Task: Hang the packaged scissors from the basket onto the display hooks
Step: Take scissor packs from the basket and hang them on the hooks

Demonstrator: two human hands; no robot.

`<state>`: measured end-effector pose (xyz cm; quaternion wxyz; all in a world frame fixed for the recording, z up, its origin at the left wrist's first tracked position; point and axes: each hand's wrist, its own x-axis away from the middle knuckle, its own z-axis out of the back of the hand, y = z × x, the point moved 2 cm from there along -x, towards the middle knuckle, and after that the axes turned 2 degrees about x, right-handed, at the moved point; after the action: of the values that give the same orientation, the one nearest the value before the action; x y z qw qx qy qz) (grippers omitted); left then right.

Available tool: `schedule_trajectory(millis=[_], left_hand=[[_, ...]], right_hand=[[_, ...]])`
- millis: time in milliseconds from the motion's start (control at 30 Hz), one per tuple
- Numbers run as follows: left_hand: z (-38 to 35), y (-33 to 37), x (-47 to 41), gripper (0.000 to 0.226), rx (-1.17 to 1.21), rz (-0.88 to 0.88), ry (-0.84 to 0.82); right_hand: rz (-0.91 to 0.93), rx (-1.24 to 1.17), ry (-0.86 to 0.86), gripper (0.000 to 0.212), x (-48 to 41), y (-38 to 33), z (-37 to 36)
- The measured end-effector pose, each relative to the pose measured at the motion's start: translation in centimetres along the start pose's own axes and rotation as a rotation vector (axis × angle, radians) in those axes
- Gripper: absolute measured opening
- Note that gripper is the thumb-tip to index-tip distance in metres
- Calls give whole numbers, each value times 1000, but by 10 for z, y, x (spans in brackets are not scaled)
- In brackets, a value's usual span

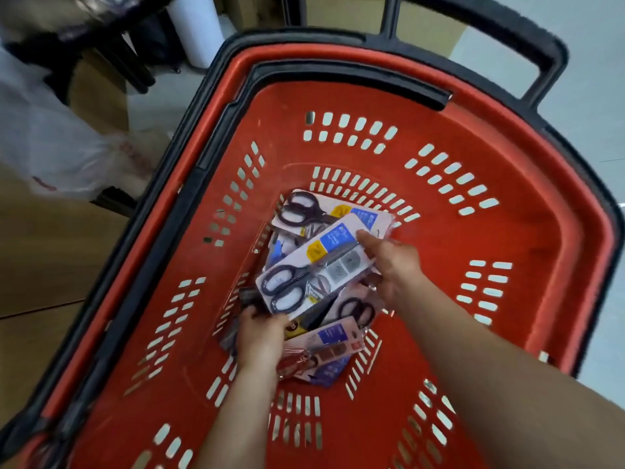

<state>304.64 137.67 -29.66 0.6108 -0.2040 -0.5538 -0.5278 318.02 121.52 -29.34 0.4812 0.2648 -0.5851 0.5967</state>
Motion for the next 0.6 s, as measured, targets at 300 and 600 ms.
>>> schedule_trajectory(millis=[300, 600], left_hand=[[28, 87, 146, 114, -551, -843, -18], [107, 142, 276, 39, -440, -640, -398]], right_hand=[[784, 865, -157, 13, 150, -68, 28], [752, 746, -471, 32, 339, -149, 72]])
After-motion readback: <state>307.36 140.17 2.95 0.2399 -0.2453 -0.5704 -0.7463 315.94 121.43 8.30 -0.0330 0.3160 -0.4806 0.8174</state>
